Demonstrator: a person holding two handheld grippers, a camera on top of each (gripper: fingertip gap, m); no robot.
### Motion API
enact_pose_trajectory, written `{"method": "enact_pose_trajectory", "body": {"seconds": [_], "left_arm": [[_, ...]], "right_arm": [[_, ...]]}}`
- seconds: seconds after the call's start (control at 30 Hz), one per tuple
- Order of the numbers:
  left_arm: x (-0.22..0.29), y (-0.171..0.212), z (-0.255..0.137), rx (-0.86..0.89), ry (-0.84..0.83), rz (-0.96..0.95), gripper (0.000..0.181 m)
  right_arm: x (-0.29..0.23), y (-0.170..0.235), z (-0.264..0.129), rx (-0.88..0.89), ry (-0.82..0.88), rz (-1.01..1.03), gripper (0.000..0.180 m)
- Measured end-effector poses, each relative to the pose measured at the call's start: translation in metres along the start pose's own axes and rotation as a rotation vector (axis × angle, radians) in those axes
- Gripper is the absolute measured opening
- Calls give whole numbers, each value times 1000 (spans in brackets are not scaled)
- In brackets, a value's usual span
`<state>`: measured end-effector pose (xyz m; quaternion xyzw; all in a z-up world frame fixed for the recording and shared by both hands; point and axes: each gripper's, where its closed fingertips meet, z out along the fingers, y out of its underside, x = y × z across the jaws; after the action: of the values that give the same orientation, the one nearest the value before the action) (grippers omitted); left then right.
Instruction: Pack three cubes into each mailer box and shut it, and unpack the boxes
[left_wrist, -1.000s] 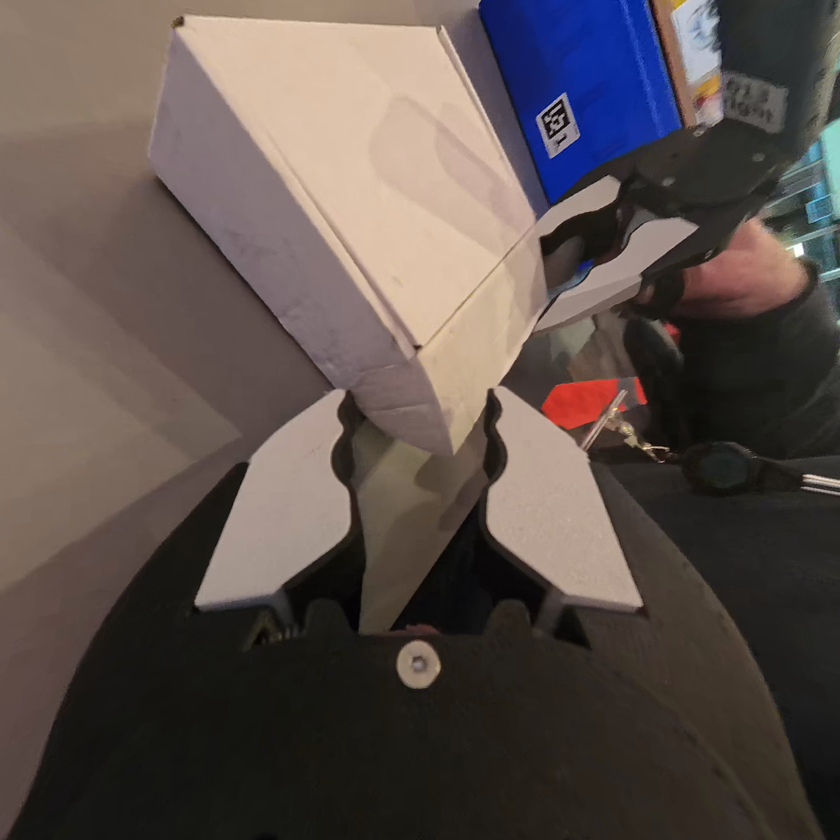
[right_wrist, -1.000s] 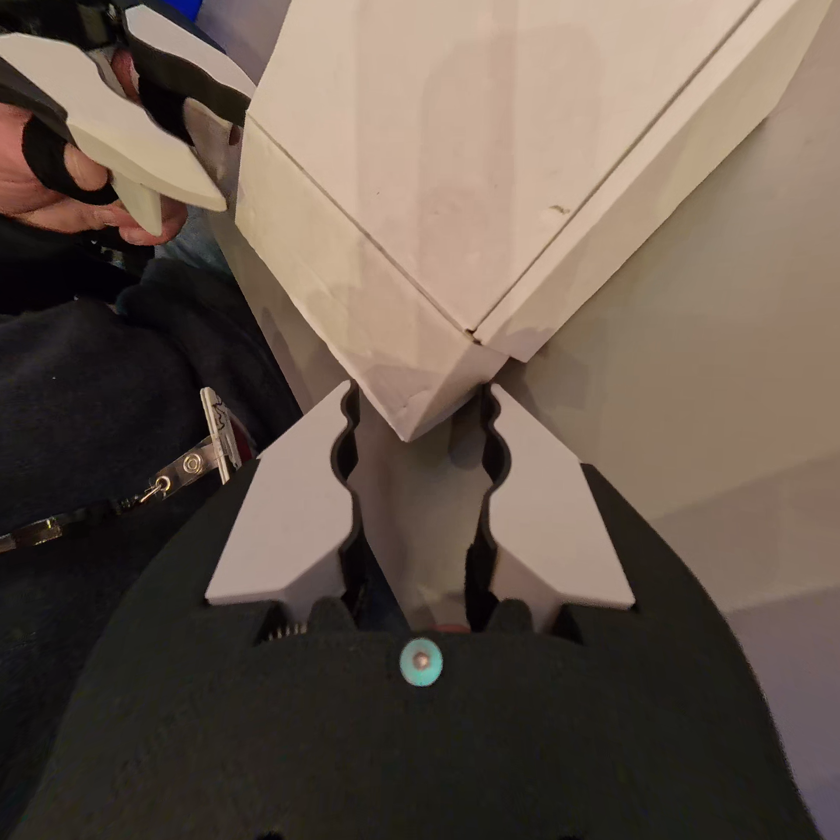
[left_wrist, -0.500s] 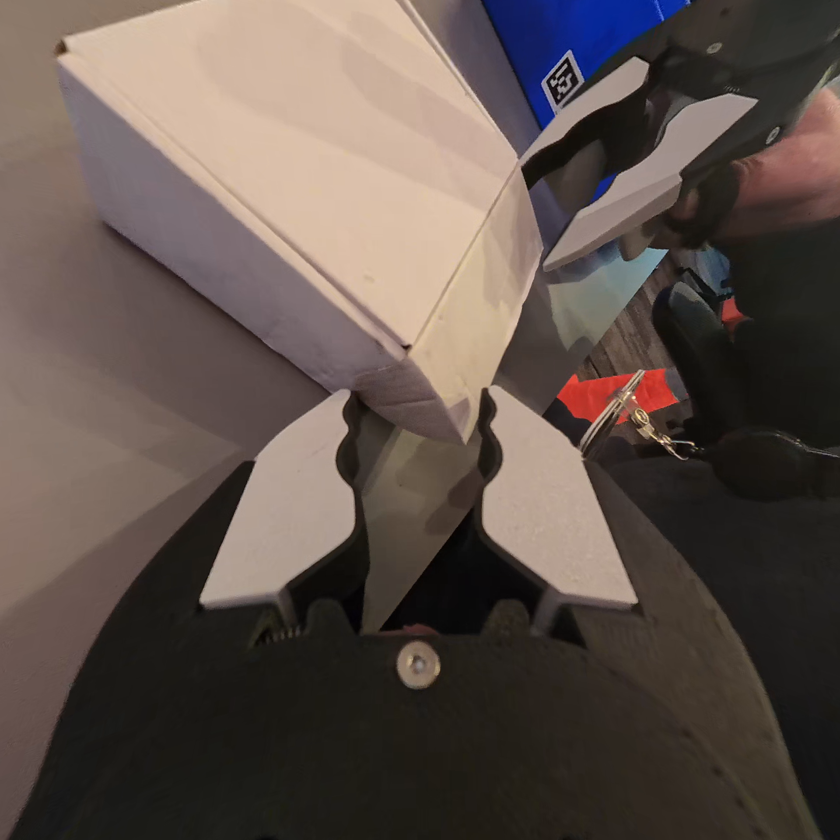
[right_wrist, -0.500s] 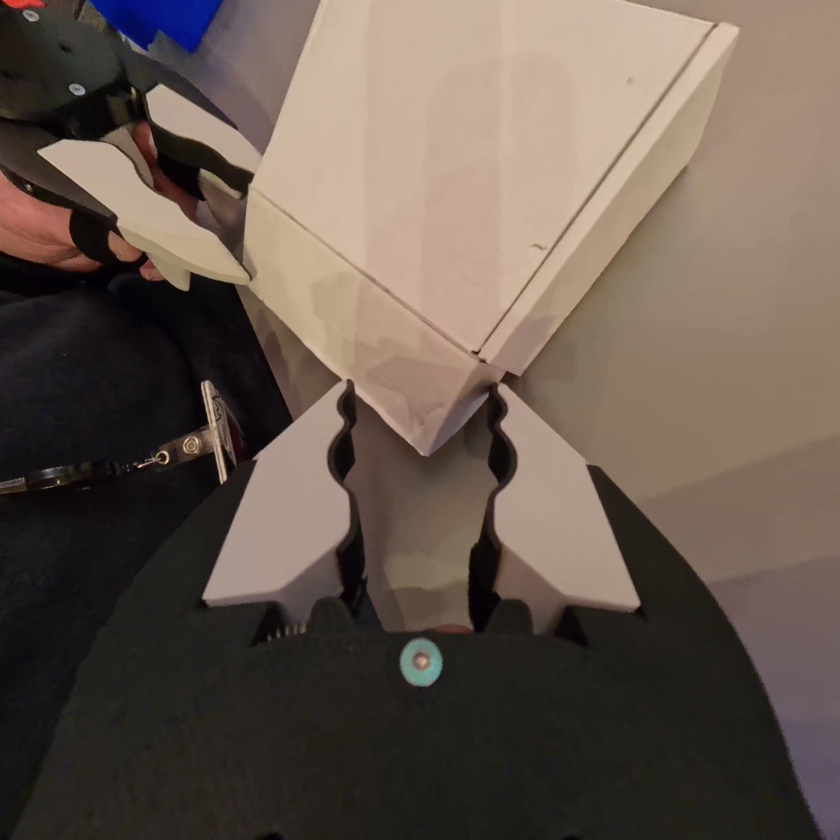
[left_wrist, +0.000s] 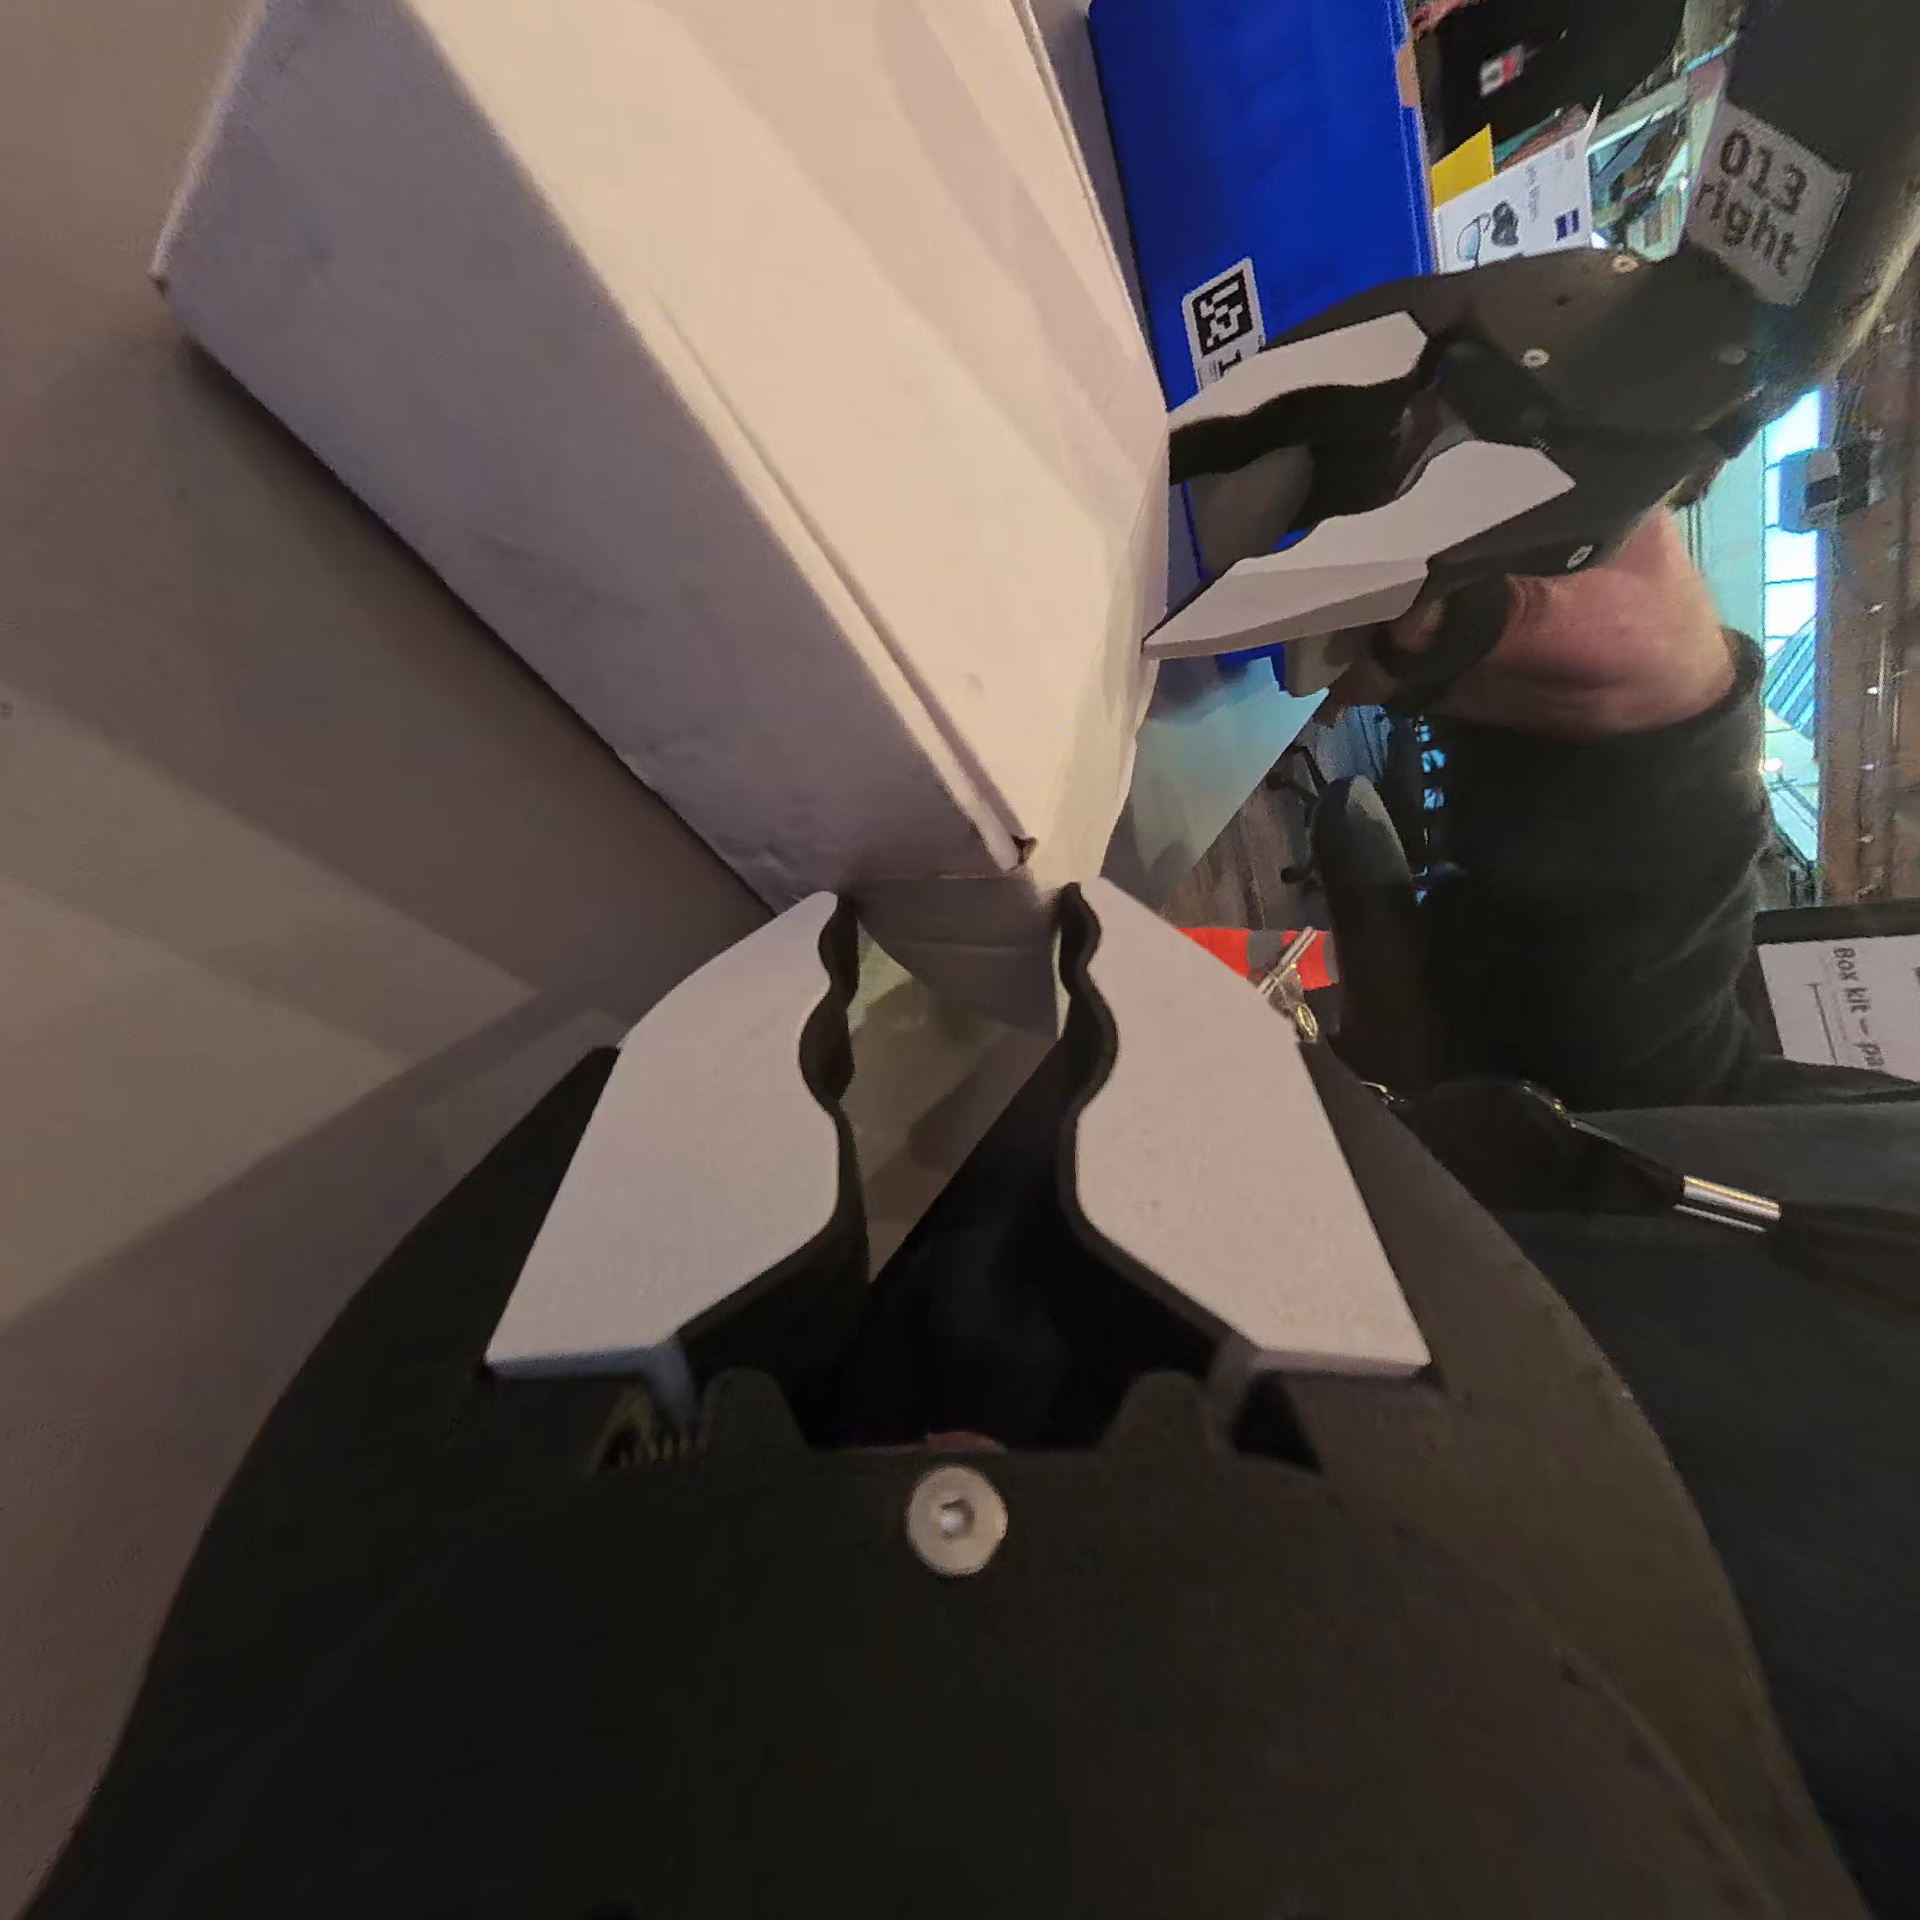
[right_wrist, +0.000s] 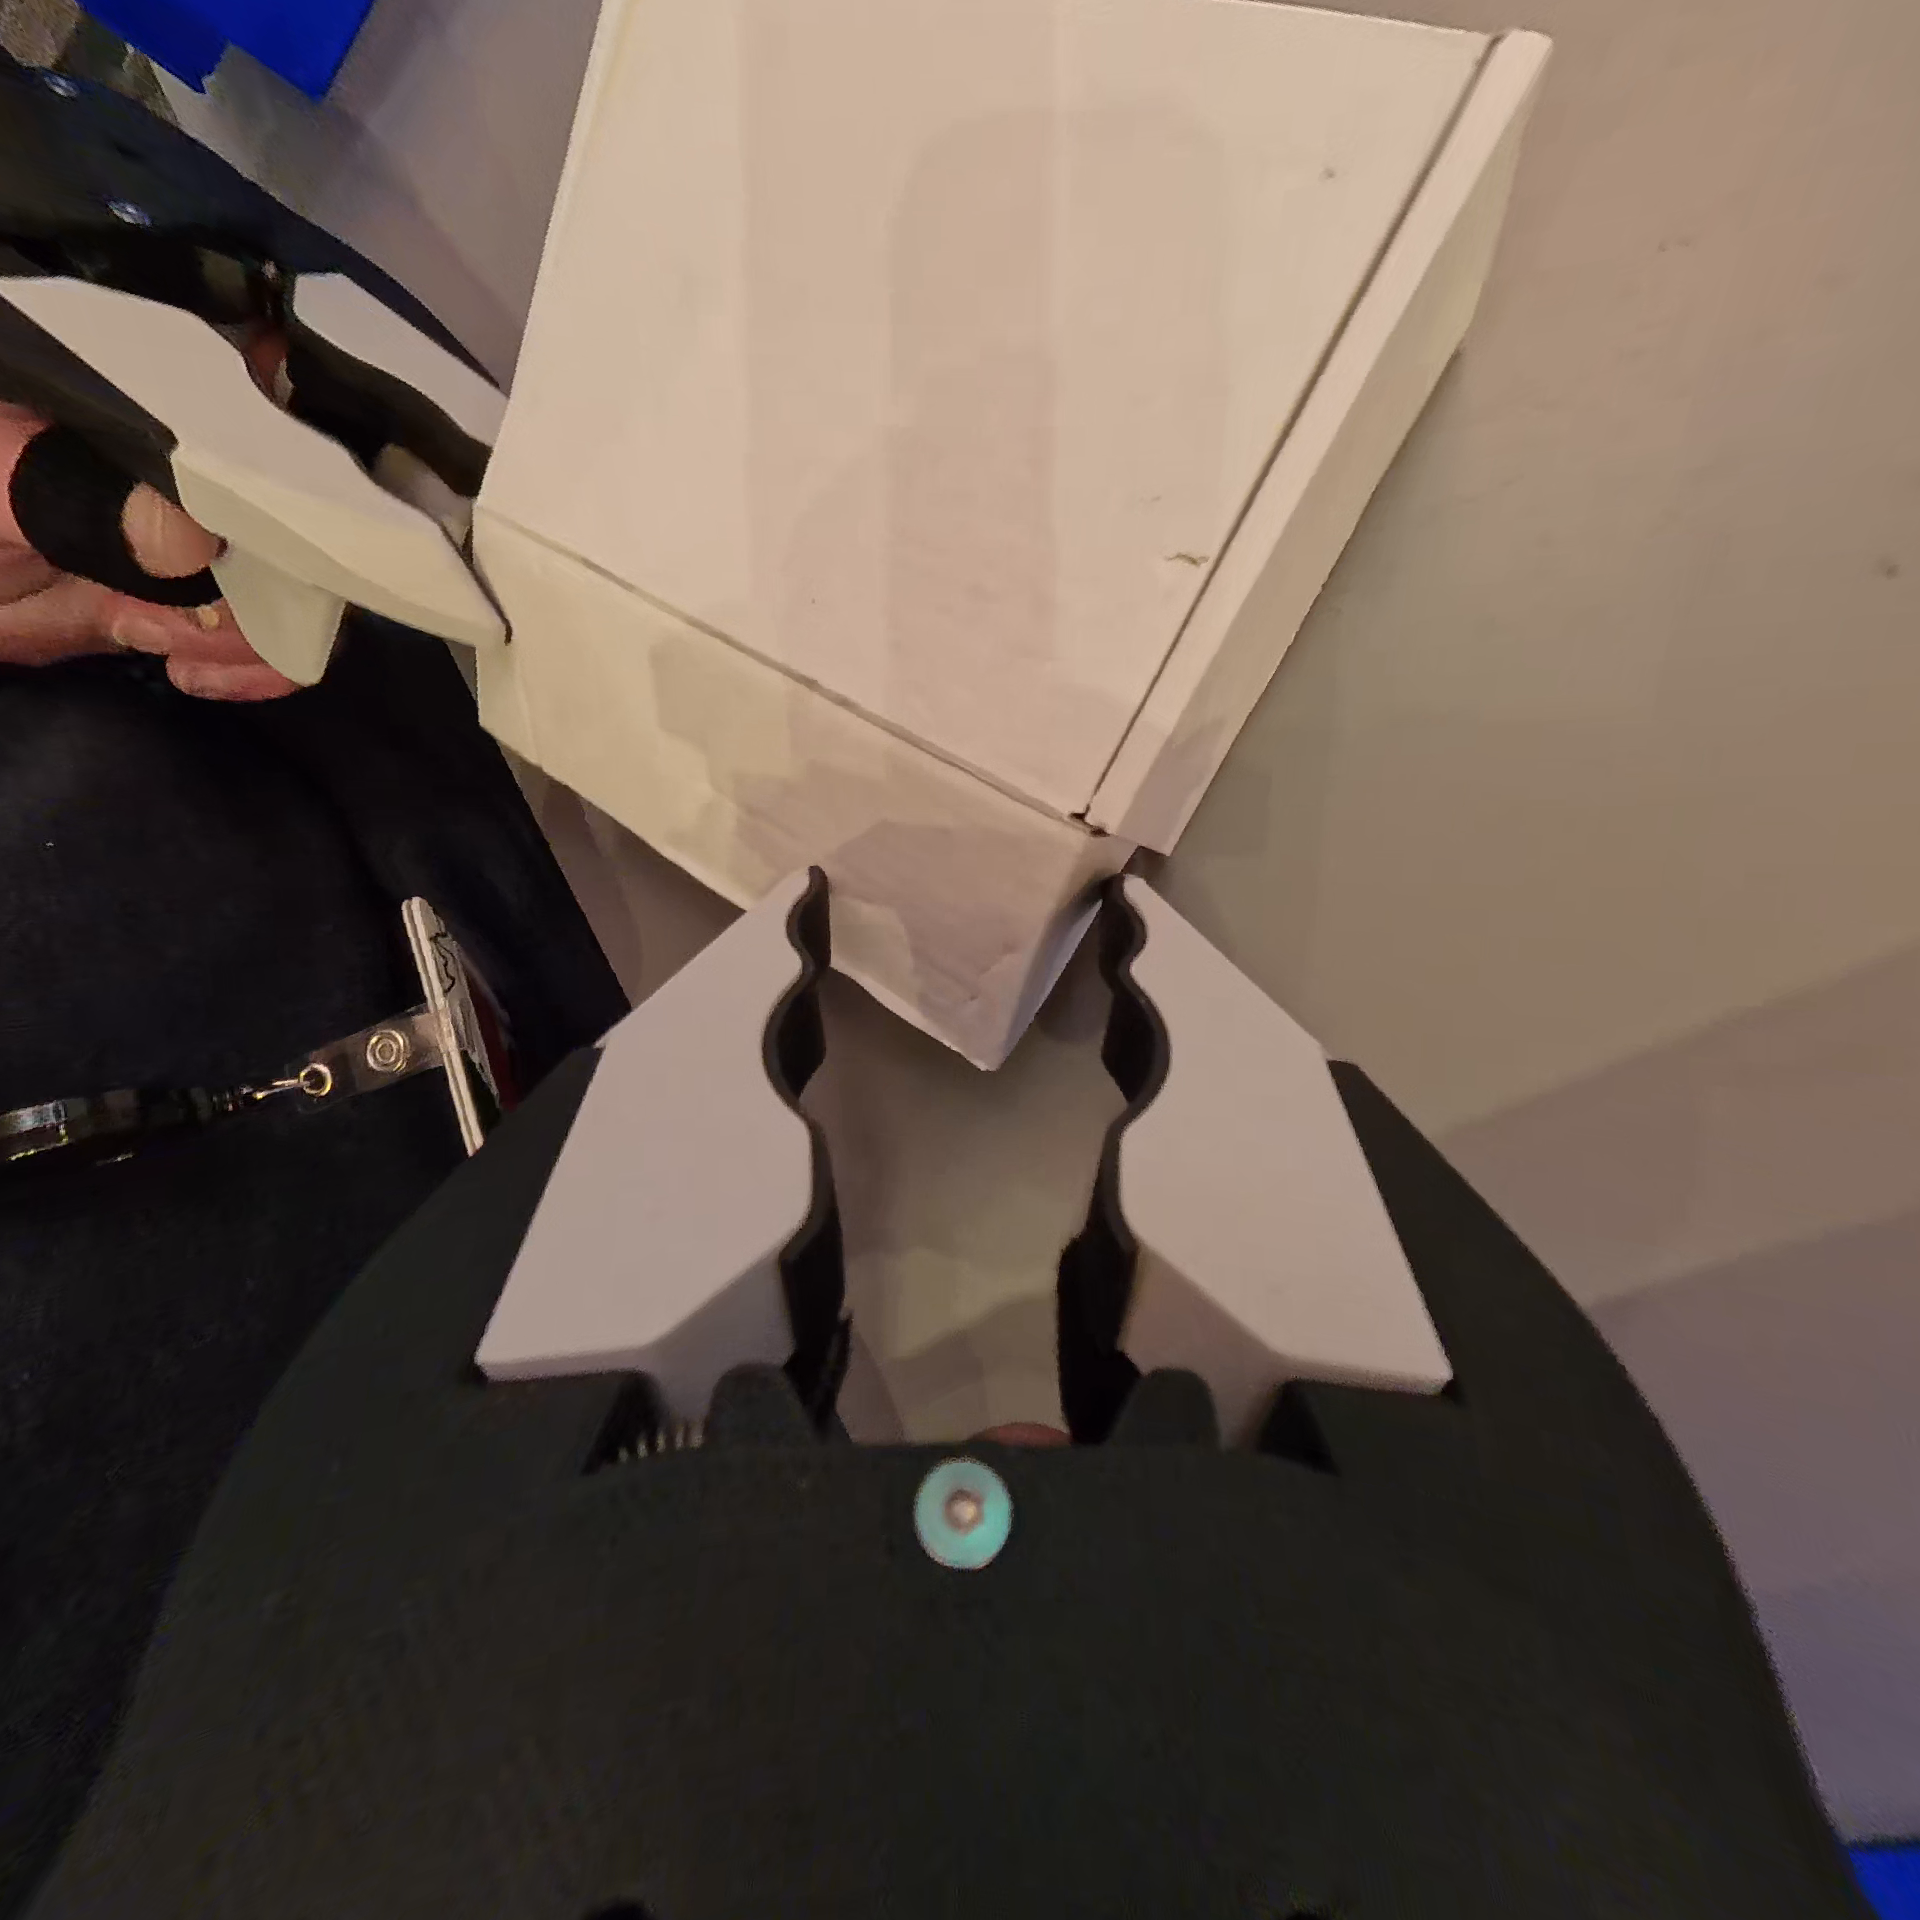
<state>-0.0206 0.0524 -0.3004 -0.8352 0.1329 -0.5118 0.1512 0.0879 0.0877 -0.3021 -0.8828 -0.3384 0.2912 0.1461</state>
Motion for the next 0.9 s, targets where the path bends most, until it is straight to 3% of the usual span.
{"method": "enact_pose_trajectory", "body": {"seconds": [0.03, 0.23, 0.7, 0.9], "left_arm": [[-1, -3, -1, 16, -4, -2, 37], [-10, -17, -5, 50, -21, -25, 38], [2, -14, 1, -70, 197, -396, 33], [-3, -19, -1, -56, 180, -364, 33]], "right_arm": [[-1, 1, 0, -7, 2, -3, 50], [-5, 4, 2, -10, 8, -2, 47], [-8, 5, 1, -36, -21, 32, 48], [-8, 4, -1, -30, -65, 50, 46]]}}
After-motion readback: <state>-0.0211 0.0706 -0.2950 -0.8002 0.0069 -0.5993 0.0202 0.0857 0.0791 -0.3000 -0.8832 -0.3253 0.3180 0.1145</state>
